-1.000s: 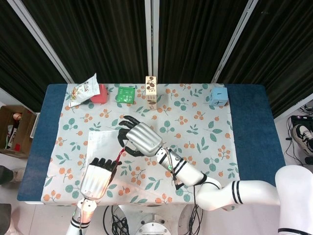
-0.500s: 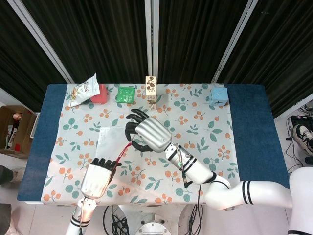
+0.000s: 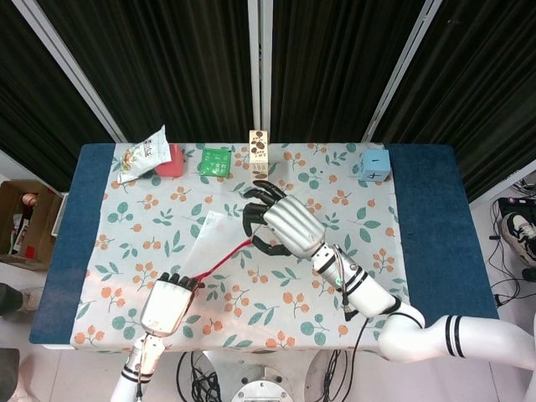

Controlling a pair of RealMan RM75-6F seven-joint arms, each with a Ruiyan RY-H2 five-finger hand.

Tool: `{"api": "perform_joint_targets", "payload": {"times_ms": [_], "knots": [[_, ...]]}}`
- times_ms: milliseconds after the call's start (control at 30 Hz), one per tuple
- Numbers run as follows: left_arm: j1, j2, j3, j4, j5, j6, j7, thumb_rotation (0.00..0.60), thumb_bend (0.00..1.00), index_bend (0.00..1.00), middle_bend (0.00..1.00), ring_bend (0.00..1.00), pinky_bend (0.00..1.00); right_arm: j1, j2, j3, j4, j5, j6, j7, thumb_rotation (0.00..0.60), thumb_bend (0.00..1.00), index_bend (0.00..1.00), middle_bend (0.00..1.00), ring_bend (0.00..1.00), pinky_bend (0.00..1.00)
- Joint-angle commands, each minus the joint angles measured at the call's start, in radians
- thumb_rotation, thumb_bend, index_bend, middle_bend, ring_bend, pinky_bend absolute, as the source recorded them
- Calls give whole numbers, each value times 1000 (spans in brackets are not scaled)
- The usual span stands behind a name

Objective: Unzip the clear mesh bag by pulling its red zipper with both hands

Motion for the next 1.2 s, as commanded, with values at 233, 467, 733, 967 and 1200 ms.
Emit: {"api": "perform_joint_targets", "payload": {"times_ms": [233,467,733,967,1200], "knots": [[-7,17,-11,12,-123,-71,-52,600,397,793,702,663,710,-24,16,-26,14,-45,3,42,600,477,899,425,193,115],[-14,30,-21,13,-212,-117,-78,600,398,794,701,662,711,-44,32,-31,13,-60,19,60,600,477,900,426,193,116],[-23,45,-26,14,-281,-145,-107,600,399,795,702,662,710,-70,63,-34,5,-82,39,85,600,477,901,429,198,117],[-28,57,-27,10,-331,-156,-125,600,400,795,702,662,712,-97,95,-37,-2,-98,60,114,600,477,902,431,200,121],[-35,67,-21,-4,-359,-161,-133,600,400,794,702,662,712,-116,118,-34,-8,-115,77,140,600,477,902,431,200,123]]}}
